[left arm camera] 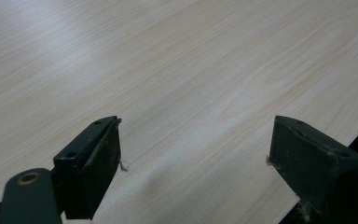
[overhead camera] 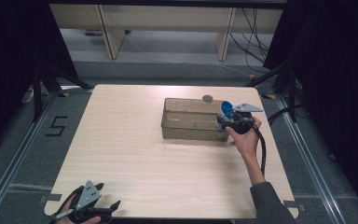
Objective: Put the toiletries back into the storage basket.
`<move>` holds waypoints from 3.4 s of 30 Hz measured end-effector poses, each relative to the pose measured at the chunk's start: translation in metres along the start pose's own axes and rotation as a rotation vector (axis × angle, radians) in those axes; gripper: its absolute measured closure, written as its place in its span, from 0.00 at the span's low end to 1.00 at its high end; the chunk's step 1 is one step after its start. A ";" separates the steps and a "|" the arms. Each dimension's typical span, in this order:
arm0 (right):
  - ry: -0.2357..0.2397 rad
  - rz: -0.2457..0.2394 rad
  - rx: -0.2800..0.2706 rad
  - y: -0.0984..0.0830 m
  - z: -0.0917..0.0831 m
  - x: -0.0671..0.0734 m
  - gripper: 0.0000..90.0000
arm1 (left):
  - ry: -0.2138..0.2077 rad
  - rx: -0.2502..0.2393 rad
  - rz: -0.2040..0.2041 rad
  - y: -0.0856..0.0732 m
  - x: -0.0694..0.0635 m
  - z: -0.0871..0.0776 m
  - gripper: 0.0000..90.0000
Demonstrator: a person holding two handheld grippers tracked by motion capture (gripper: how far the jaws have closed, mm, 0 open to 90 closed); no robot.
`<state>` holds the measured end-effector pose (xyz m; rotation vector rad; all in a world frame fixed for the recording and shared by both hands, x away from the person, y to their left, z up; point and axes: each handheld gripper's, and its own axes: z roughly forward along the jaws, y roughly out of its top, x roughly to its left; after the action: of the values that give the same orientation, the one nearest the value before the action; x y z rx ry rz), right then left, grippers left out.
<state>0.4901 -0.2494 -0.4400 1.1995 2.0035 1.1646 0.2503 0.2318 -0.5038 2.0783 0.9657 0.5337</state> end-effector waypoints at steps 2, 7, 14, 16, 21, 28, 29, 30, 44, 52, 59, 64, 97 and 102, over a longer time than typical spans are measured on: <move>-0.005 0.003 0.000 0.001 -0.003 0.000 0.44 | 0.012 0.021 0.020 0.000 0.002 -0.001 0.18; -0.005 0.038 0.001 0.002 -0.005 0.001 0.39 | 0.007 0.029 0.018 0.001 0.001 -0.001 0.18; -0.004 0.038 -0.017 0.002 -0.006 0.001 0.33 | 0.006 0.031 0.022 0.001 0.002 -0.002 0.18; -0.002 0.014 -0.022 0.003 -0.007 -0.001 0.31 | 0.009 0.018 0.012 0.001 0.001 -0.001 0.18; -0.006 0.059 -0.028 0.004 -0.010 0.002 0.29 | 0.002 0.005 -0.001 0.000 0.000 -0.001 0.18; -0.015 0.027 -0.044 0.005 -0.015 -0.001 0.29 | 0.001 0.016 0.004 0.001 0.001 -0.002 0.18; -0.015 0.024 -0.048 0.006 -0.016 -0.001 0.29 | 0.003 0.023 0.024 0.000 0.002 -0.002 0.18; -0.014 0.029 -0.040 0.006 -0.017 -0.001 0.29 | 0.003 0.059 0.064 0.001 0.005 -0.004 0.18; -0.015 0.059 -0.043 0.008 -0.025 0.007 0.27 | 0.002 0.030 0.028 0.001 0.002 -0.003 0.18; -0.018 0.032 -0.052 0.008 -0.029 0.006 0.26 | 0.003 0.014 0.006 0.001 0.001 -0.003 0.18; -0.011 0.059 -0.039 0.006 -0.033 0.009 0.26 | 0.005 0.008 -0.002 0.001 0.001 -0.002 0.18; -0.017 0.045 -0.039 0.005 -0.038 0.007 0.26 | 0.004 0.007 -0.002 0.001 0.001 -0.002 0.18; 0.018 0.057 -0.052 -0.005 -0.063 0.018 0.24 | 0.017 0.019 0.016 0.001 0.002 -0.003 0.18; 0.006 0.025 -0.056 -0.006 -0.065 0.021 0.24 | 0.016 0.020 0.014 0.001 0.002 -0.003 0.18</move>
<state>0.4271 -0.2582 -0.4139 1.1979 1.9528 1.2297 0.2504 0.2348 -0.5009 2.1030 0.9699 0.5514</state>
